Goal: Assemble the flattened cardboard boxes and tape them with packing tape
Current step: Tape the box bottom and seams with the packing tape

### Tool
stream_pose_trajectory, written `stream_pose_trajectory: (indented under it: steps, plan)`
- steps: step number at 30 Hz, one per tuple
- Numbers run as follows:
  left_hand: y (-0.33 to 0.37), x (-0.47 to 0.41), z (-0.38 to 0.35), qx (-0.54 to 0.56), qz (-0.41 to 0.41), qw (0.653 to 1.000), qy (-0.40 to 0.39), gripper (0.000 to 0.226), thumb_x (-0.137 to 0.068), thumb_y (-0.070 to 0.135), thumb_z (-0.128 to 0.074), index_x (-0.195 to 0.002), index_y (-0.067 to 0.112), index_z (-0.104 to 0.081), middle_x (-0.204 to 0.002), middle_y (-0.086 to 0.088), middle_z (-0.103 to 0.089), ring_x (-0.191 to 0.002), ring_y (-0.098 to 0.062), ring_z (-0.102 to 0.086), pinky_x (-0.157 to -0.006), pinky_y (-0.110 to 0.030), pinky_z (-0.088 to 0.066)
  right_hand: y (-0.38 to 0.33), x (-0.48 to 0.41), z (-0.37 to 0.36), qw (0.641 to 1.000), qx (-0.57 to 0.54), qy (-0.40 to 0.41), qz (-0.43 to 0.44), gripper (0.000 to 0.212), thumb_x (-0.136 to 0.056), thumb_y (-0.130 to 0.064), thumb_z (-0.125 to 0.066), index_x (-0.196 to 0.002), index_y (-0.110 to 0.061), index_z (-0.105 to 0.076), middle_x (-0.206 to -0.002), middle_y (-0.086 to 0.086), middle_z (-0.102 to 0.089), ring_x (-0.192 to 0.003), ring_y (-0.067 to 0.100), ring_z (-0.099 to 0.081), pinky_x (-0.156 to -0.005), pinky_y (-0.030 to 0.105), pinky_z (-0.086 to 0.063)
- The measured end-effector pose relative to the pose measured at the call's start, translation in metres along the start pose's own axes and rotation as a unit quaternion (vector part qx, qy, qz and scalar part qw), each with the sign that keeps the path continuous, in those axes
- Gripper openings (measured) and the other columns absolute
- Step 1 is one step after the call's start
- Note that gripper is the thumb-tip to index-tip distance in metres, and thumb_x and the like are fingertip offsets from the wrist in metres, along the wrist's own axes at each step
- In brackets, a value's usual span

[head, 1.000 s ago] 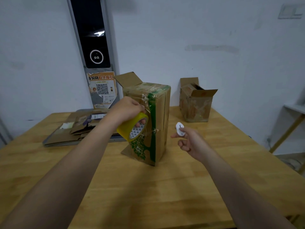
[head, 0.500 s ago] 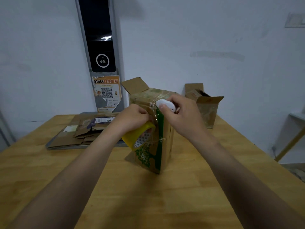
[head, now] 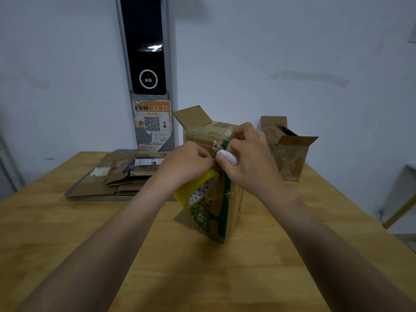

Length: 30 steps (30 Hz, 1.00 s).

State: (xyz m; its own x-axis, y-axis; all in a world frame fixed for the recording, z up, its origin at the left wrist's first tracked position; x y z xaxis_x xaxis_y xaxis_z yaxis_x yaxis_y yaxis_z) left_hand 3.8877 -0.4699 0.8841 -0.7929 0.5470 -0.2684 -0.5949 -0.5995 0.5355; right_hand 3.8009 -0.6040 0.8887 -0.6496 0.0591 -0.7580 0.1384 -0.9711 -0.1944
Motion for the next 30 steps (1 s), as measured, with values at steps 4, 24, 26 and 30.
stream_pose_trajectory:
  steps: [4,24,26,30]
  plan:
    - [0.002,0.0,0.001,-0.005,0.007,1.0,0.0,0.031,-0.094,0.04,-0.057,-0.084,0.023,-0.081,-0.08,-0.003,-0.074,-0.079,-0.022,-0.067,-0.076,-0.04,-0.057,-0.002,-0.002,0.003,1.0,0.025,-0.008,-0.001,0.025,-0.092,-0.047,-0.067,-0.079,-0.028,-0.058,-0.118,-0.003,-0.047,-0.109,0.024,-0.041,-0.068,0.03,-0.036]
    - [-0.033,0.01,0.011,0.251,0.077,0.964,0.047,0.025,-0.102,0.037,-0.058,-0.092,0.024,-0.077,-0.072,0.01,-0.077,-0.051,-0.01,-0.068,-0.052,-0.023,-0.055,0.035,0.017,0.007,0.977,-0.192,-0.096,0.014,0.021,-0.093,-0.034,-0.07,-0.074,-0.028,-0.061,-0.158,-0.023,-0.039,-0.145,-0.005,-0.033,-0.106,0.017,-0.028]
    - [-0.028,0.017,0.024,0.347,0.073,0.93,0.101,0.022,-0.102,0.037,-0.06,-0.103,0.018,-0.072,-0.079,0.001,-0.079,-0.049,-0.015,-0.069,-0.048,-0.025,-0.055,0.038,0.017,0.008,0.976,-0.205,-0.07,0.007,0.021,-0.092,-0.031,-0.071,-0.075,-0.025,-0.062,-0.153,-0.023,-0.045,-0.139,-0.006,-0.041,-0.104,0.025,-0.041]
    - [-0.003,0.016,0.052,0.297,-0.014,0.924,0.239,0.024,-0.096,0.038,-0.066,-0.115,0.027,-0.055,-0.088,0.007,-0.076,-0.054,-0.017,-0.072,-0.046,-0.026,-0.054,0.039,0.016,0.014,0.97,-0.241,-0.039,0.004,0.019,-0.093,-0.027,-0.072,-0.075,-0.024,-0.065,-0.143,-0.02,-0.057,-0.125,-0.005,-0.054,-0.088,0.026,-0.057]
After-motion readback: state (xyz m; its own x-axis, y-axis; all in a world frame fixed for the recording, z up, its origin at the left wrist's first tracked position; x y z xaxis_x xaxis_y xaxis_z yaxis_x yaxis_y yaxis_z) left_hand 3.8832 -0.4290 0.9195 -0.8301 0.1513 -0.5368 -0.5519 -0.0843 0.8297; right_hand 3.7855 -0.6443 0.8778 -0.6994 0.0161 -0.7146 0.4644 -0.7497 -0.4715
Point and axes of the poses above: each hand's wrist, its own x-axis away from the middle knuckle, its own z-axis out of the back of the hand, y = z × x, the point moved 5 cm from there along -x, towards the middle knuckle
